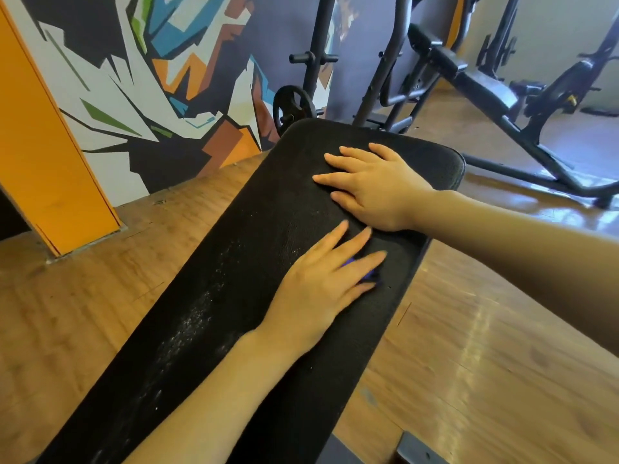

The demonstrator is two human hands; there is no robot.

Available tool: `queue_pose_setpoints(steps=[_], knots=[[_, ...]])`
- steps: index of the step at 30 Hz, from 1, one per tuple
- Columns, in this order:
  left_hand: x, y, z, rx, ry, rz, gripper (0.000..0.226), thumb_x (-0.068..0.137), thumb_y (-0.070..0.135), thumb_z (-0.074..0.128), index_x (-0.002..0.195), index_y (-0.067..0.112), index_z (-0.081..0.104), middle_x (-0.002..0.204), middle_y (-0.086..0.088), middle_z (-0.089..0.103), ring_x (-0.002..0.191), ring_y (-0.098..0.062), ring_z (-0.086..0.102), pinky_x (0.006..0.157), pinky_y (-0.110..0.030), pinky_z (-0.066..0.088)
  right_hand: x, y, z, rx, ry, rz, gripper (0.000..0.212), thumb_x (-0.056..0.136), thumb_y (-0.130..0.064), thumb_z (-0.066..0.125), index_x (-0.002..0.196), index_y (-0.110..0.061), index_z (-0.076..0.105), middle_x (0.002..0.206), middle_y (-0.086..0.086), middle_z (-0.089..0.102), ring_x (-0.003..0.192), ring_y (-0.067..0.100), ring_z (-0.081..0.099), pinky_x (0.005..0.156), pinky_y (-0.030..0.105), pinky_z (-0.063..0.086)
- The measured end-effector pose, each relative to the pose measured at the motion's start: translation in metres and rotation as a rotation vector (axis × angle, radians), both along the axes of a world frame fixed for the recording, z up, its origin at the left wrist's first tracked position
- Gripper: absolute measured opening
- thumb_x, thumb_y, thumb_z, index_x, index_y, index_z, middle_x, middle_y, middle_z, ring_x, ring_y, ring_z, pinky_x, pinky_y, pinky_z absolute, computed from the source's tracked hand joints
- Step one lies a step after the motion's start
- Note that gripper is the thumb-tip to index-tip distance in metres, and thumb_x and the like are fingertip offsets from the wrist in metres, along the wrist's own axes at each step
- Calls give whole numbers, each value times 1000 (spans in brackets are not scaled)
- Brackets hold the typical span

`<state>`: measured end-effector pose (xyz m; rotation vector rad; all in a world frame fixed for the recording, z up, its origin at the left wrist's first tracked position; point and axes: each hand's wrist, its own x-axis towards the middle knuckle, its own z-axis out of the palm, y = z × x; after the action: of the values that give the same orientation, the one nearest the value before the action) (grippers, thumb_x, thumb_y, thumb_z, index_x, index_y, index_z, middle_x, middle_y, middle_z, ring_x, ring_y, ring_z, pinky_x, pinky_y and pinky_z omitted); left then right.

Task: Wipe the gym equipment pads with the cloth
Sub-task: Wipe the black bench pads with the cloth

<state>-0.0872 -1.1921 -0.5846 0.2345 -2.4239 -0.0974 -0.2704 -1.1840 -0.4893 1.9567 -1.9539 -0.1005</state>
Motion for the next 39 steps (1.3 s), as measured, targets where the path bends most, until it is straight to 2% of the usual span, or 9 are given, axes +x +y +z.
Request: queue_pose_setpoints(steps=[3,9,16,21,24,28,32,37,39], knots=[[-10,4,3,1,18,35,42,93,30,46,129,15,62,139,-8,55,135,-31,43,108,-40,40,-2,0,6,9,22,25,46,101,-48,26,146,-42,29,158,-9,22,146,16,14,115,43,9],[56,19,-34,14,-53,-72,44,90,26,55,133,20,58,145,-1,49,142,-22,34,108,-38,41,-4,1,5,7,-81,42,43,102,-45,25,144,-42,35,157,-9,23,147,15,12,117,43,6],[-28,20,7,-28,18,-79,41,94,29,47,128,14,62,137,-8,57,133,-31,45,102,-43,46,-8,-2,10,-16,-160,69,41,103,-35,30,143,-33,39,154,-8,31,146,13,17,118,42,9],[35,20,-32,-75,-37,-153,41,94,28,50,133,20,57,144,-2,50,141,-24,36,107,-37,42,-9,0,6,6,-139,67,43,102,-38,29,143,-34,39,155,-7,28,146,14,14,119,42,8],[33,3,-32,-106,-17,-176,38,96,25,51,133,19,58,145,-4,49,140,-25,38,108,-35,41,-6,0,4,-6,-92,55,44,102,-40,26,144,-37,37,157,-9,24,147,13,12,119,43,6],[2,-46,-7,-38,78,-16,37,92,19,53,127,10,62,137,-13,56,131,-32,48,109,-36,38,-6,-2,4,-11,-91,41,44,102,-40,26,144,-38,37,157,-10,24,147,12,12,118,42,7],[0,-50,2,141,115,189,39,89,14,64,128,15,62,140,-7,54,135,-27,43,106,-40,42,-2,0,5,-8,-101,35,44,102,-38,26,144,-37,37,156,-10,24,147,12,12,118,40,6],[44,-18,-24,18,8,-45,41,91,22,53,131,14,59,141,-5,53,136,-25,42,108,-37,41,1,0,7,-12,-127,12,43,101,-37,30,143,-37,39,155,-9,28,146,13,14,119,42,6],[41,-36,-19,-13,-10,-32,41,91,20,54,131,13,59,140,-6,54,136,-25,43,109,-35,40,10,-5,5,-45,-157,-27,42,102,-31,34,143,-35,40,154,-6,31,146,16,16,119,46,7]])
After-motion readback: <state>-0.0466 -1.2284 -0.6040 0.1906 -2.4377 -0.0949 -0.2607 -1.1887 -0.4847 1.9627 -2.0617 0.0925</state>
